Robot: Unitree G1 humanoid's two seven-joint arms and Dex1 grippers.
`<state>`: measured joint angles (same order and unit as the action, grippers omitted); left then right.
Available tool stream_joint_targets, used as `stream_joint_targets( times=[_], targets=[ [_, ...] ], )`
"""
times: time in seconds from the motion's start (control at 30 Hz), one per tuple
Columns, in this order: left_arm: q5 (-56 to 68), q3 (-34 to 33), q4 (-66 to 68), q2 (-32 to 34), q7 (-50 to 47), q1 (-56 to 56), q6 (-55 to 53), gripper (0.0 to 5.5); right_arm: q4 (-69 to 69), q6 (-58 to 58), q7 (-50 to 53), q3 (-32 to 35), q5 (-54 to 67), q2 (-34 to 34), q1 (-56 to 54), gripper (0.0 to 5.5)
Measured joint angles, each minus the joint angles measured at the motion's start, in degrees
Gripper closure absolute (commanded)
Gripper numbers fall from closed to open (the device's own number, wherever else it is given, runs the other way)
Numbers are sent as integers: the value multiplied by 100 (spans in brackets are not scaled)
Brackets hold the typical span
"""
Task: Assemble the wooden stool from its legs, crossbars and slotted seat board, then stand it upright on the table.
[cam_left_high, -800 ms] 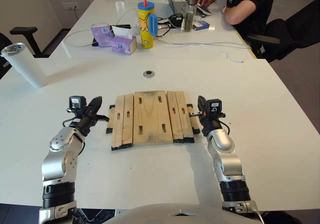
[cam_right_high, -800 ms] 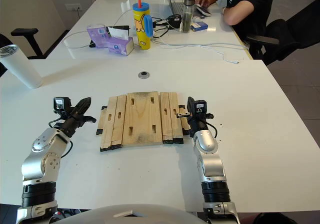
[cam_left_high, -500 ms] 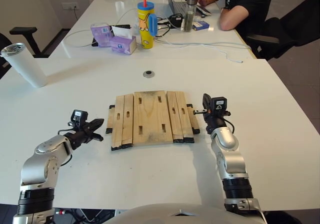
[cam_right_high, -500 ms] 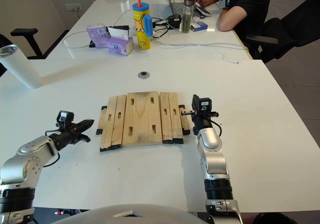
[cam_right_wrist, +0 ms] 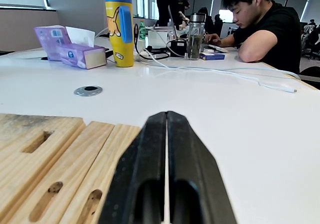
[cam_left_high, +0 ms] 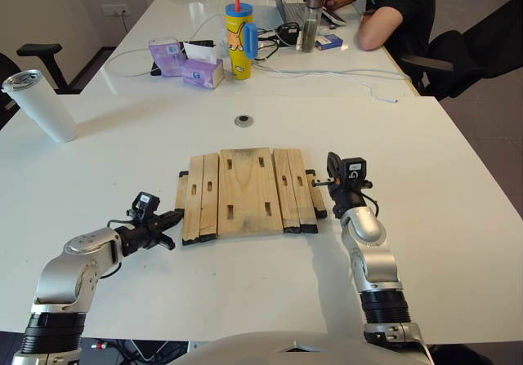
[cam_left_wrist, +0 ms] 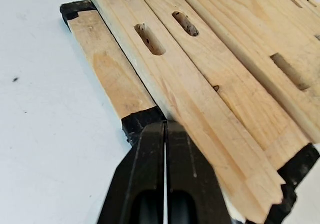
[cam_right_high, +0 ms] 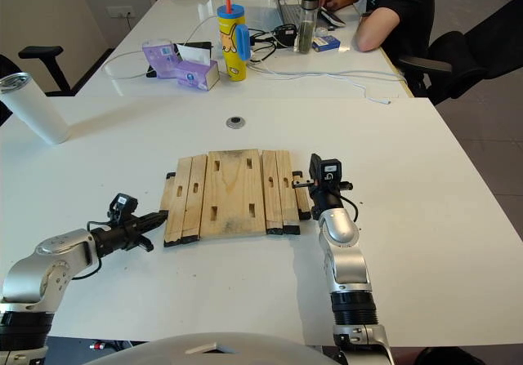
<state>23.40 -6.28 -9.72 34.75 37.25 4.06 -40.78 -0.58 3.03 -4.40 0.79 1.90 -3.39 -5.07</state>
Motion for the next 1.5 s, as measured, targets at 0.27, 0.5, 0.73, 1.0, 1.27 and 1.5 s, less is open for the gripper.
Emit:
stream_joint_targets(
  times=[0.27,0.5,0.73,1.0,1.27,1.5],
  targets=[
    [-431,31,477,-25,-425,-297,451,548,-16,-1,1,0,0,-1,-1,550],
    [-144,-471,617,-428,-801,-689,506,442,-29,-18,9,-2,-46,14,-1,550],
    [-143,-492,732,-479,-834,-855,436,328,-165,-34,45,3,-91,14,-5,550],
    [-447,-146,912,-553,-957,-814,415,282,-292,-69,46,15,-99,8,-165,550],
    [-677,-42,1163,-585,-1105,-857,454,327,-354,-114,87,19,-108,9,-210,550],
    [-677,-59,1182,-596,-1163,-886,407,418,-452,-172,90,27,-107,10,-331,550]
  ],
)
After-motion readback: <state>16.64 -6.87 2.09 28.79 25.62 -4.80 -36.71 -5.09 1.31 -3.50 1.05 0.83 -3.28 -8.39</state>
